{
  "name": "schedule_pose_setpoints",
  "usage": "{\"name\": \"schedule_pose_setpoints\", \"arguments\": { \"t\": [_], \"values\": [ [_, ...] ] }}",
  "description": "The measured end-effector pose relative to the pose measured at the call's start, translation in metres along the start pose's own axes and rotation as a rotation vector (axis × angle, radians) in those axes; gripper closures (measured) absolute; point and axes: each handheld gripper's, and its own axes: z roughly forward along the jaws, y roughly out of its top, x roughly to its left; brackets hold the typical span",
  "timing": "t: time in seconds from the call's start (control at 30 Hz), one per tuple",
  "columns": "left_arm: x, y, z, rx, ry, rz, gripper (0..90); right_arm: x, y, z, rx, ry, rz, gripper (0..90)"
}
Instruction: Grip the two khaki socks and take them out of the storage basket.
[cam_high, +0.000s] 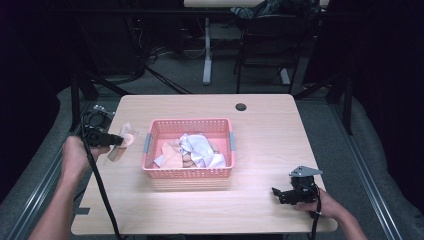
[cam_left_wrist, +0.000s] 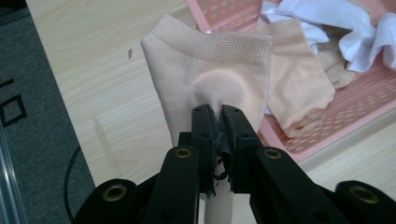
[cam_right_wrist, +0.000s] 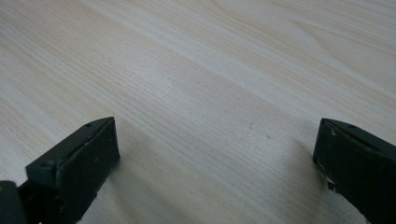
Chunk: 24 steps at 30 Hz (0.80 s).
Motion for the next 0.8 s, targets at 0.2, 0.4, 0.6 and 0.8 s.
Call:
{"name": "schedule_pose_setpoints", "arguments": {
  "t": [0.2,0.4,0.6,0.8],
  "values": [
    [0.011,-0.011,0.004,0.017,0.019,-0.042,83.7,0.000,0.000,0.000,-0.001,-0.004,0.002,0.0],
    [0.019,-0.018,0.009,0.020,0.028,-0.072,83.8,0.000,0.000,0.000,-0.001,-0.004,0.001,0.0],
    [0.027,-0.026,0.019,0.060,0.022,-0.091,83.7,0.000,0.000,0.000,0.003,-0.003,-0.003,0.0],
    [0.035,-0.032,0.034,0.079,0.032,-0.136,83.7,0.000,0.000,0.000,-0.001,-0.003,0.002,0.0]
  ]
}}
